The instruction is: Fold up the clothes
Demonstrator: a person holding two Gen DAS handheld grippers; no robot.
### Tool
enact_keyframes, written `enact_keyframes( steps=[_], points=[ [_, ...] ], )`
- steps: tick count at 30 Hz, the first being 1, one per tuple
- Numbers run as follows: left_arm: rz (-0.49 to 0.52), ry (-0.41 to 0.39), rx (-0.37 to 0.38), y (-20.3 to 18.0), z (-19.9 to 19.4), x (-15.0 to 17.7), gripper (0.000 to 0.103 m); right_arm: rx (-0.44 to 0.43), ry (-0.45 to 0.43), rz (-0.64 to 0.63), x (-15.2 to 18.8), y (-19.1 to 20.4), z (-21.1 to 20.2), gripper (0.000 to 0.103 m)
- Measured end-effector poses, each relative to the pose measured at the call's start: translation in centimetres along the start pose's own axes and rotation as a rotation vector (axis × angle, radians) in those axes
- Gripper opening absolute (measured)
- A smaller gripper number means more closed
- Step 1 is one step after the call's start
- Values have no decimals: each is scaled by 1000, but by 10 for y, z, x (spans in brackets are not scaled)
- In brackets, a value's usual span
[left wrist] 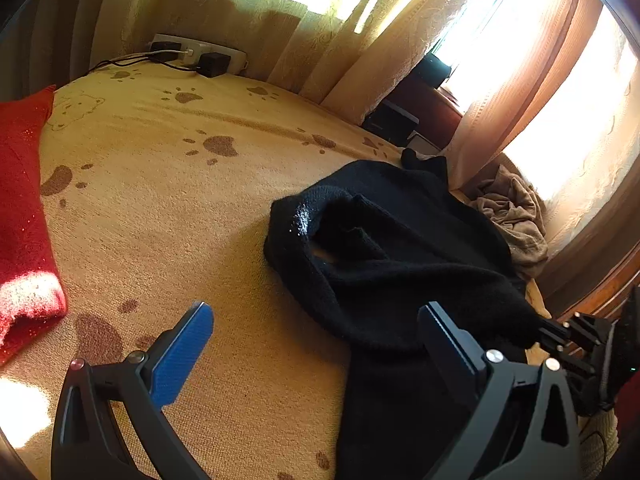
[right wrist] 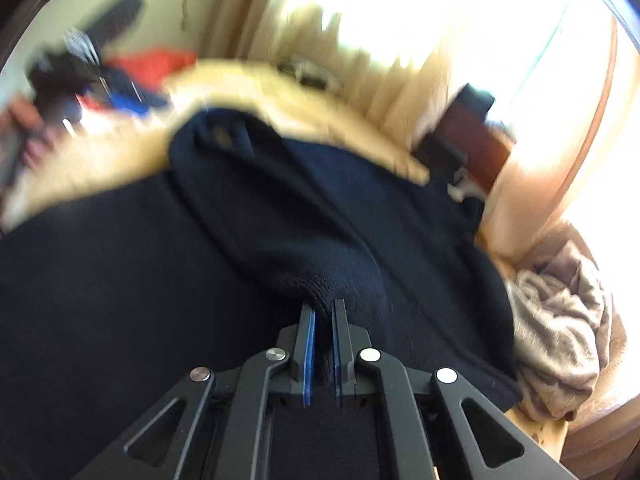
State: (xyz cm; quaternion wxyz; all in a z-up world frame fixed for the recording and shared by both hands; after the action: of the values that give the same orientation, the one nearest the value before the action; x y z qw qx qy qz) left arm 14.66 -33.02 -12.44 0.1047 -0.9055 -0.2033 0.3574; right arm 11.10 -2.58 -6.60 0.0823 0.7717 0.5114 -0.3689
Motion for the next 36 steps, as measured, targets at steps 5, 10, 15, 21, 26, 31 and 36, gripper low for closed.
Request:
enact_keyframes(
  steps=[5, 10, 15, 21, 26, 31, 36],
  points=[
    [-20, -16, -5, 5, -1, -5, 103, -142, -214, 133, -41, -12, -68, 8],
    [-5, -27, -5, 3, -1, -10, 103, -133, -237, 638, -2, -104, -74, 8],
    [86, -29, -62, -5, 8, -16, 103, 184, 56, 840, 96, -150, -30, 8],
    [277, -46, -204, -25, 29, -28, 103, 327, 203, 681, 130, -126, -22, 35],
    [455, -88, -277, -50, 49, -42, 103, 417, 88, 514, 108, -95, -48, 86],
    [699, -198, -453, -69, 74, -62, 103, 456, 12, 364, 85, -77, -49, 86],
    [922, -211, -384, -92, 91, -62, 103, 401, 24, 243, 62, -61, -27, 86]
  ],
)
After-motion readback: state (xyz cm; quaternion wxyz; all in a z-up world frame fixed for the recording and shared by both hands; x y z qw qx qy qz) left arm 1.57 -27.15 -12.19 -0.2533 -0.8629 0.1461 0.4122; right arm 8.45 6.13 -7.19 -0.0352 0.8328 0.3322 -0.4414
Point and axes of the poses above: each gripper's, at about its wrist camera, not at the fingertips, and z roughly the way its jaws point, y to its left, x to its underside, the point moved 2 cm from there along z, roughly the way its jaws point, and after that the axes turned 8 degrees about -x, right-handed, at the moved point
